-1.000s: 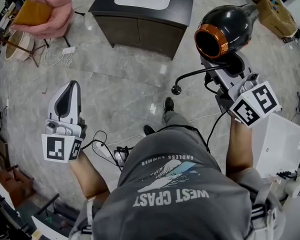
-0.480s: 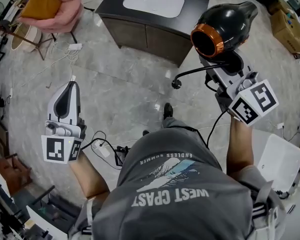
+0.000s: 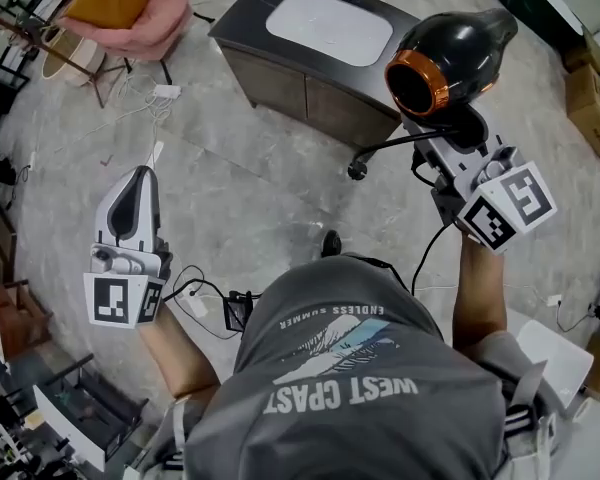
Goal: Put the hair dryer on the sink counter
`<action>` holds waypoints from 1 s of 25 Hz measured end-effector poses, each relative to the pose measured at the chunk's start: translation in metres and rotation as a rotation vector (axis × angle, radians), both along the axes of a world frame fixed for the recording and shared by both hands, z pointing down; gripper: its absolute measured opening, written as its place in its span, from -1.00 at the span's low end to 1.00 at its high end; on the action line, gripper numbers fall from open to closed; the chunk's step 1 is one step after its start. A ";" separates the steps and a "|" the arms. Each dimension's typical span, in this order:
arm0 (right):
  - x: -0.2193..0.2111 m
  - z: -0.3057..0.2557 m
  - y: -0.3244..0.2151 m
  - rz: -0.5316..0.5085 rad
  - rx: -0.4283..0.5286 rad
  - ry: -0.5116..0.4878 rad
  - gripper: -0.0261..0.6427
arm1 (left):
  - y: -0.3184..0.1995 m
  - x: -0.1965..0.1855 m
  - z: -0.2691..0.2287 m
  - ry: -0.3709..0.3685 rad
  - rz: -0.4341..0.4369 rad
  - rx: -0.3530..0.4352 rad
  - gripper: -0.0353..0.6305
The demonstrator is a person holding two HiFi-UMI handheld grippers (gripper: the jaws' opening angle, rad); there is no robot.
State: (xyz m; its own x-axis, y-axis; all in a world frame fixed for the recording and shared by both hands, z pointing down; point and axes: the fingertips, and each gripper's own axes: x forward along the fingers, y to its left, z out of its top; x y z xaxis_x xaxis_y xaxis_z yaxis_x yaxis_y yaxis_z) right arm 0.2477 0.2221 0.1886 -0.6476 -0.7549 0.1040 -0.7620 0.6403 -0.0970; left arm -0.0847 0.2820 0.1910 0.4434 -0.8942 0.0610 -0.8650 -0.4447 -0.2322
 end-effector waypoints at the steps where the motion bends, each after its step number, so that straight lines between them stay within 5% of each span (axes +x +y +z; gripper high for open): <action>1: 0.002 0.000 -0.006 -0.008 0.001 -0.001 -0.18 | -0.005 0.003 0.000 -0.001 -0.007 0.002 -0.83; 15: 0.032 0.010 -0.063 -0.010 -0.011 -0.007 -0.18 | -0.068 0.046 0.005 -0.011 0.019 0.010 -0.83; 25: 0.025 0.013 -0.107 0.110 -0.013 0.015 -0.18 | -0.166 0.045 0.012 0.019 0.159 0.023 -0.83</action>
